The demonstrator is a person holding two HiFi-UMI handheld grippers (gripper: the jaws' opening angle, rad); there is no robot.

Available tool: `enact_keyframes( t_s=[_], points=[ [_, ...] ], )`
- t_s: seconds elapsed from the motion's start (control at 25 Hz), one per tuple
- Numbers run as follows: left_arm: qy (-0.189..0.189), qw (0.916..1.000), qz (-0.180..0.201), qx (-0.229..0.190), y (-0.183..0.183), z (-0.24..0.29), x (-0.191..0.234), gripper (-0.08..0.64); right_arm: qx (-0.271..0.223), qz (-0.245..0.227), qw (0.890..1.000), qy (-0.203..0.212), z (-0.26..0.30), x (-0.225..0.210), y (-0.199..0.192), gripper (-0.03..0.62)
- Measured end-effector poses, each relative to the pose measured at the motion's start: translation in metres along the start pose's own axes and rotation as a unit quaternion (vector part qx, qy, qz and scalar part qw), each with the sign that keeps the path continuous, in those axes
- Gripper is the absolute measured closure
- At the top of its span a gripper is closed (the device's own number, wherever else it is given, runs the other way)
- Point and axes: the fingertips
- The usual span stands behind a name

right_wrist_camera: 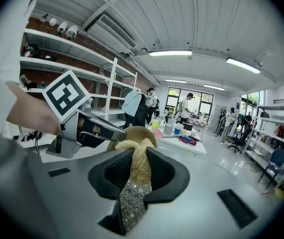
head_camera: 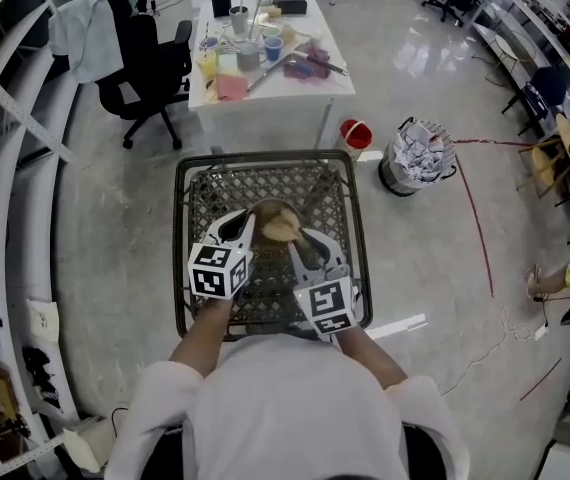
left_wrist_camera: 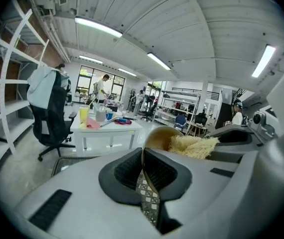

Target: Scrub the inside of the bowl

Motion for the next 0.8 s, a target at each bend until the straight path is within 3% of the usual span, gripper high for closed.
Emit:
enact_keyframes(
  t_s=[0.28,0.52,0.8],
  points=[
    [-0.01,0.9997,0.015,-0.014,0.01,0.003,-0.01,0.517,0.041,0.021,0.999,0.022,0.002,0.009,-0.018,0.503],
    [-0.023,0.9995,0.019,-0.006,0.004,0.002,-0.018,0.517,0.041,0.036,0.997,0.046,0.011,0.023,-0.012,0.503],
    [-0.032,0.9992,0.024,-0.001,-0.003,-0.003,-0.027,0.518,0.039,0.004,0.999,0.019,0.02,-0.001,0.001,0.503]
  ],
)
Point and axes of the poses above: the fingertips, and each gripper's own axes: z forward along the fingers, x to its left, y out of its top, and after that the axes turned 12 degrees about -x, right-handed
